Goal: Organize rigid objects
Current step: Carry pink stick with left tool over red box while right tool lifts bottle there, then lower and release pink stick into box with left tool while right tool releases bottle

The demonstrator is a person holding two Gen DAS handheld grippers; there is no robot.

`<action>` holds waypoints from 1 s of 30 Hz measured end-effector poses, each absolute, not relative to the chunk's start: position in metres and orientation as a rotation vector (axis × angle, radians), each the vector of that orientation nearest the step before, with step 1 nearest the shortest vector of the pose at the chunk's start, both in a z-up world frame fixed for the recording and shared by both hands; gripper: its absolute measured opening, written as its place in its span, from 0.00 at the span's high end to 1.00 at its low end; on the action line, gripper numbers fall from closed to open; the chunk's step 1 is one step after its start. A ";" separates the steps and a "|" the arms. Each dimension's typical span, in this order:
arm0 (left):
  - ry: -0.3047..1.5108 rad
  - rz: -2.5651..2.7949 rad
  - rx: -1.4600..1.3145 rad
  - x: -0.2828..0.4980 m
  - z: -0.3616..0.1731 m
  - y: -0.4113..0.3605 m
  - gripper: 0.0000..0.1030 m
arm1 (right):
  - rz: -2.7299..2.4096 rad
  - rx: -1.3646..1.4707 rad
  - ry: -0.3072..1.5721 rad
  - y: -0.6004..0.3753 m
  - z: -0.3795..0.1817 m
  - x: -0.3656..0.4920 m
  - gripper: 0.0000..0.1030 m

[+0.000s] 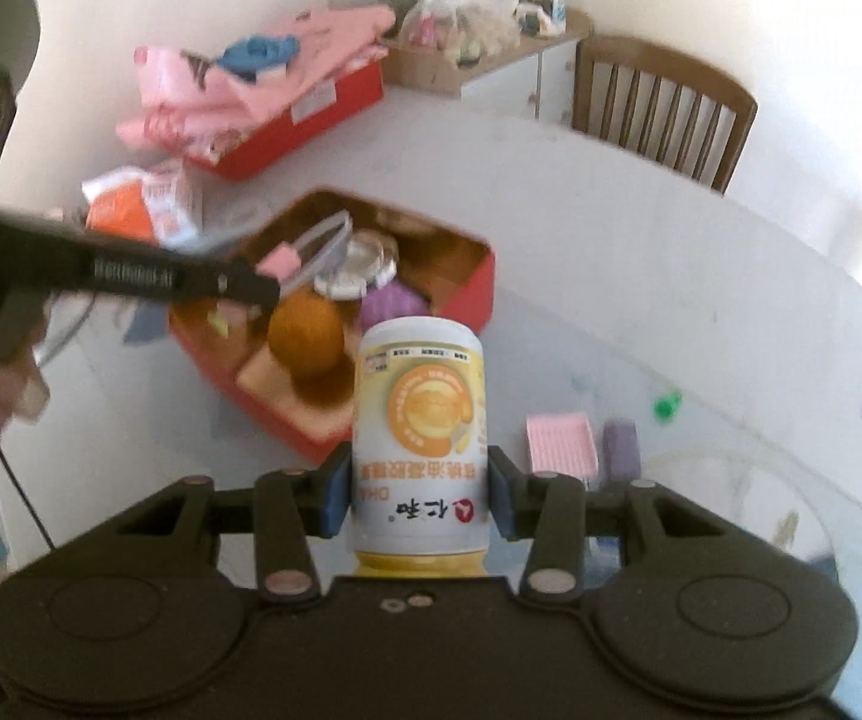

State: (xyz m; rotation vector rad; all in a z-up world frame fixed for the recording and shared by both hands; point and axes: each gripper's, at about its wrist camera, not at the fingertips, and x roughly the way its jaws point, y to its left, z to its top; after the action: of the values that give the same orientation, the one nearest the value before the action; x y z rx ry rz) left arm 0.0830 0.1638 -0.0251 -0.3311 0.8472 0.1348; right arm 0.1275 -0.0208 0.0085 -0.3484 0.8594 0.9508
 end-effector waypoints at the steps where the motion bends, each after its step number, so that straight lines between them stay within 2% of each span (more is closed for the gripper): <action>1: 0.844 0.135 -0.328 0.084 -0.024 0.165 0.85 | 0.950 -0.343 0.850 -0.016 0.011 0.129 0.57; 11: 0.837 0.140 -0.349 0.111 -0.023 0.198 0.85 | 0.910 -0.297 0.855 0.037 0.009 0.142 0.57; 30: 0.931 0.080 -0.304 0.168 -0.071 0.221 0.85 | 0.826 -0.360 0.914 0.096 -0.039 0.141 0.57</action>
State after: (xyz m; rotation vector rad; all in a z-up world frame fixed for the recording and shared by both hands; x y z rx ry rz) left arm 0.1682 0.2208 -0.0706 -0.3042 0.9311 0.0798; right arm 0.1414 0.0959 -0.0387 -0.3604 0.9142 0.8256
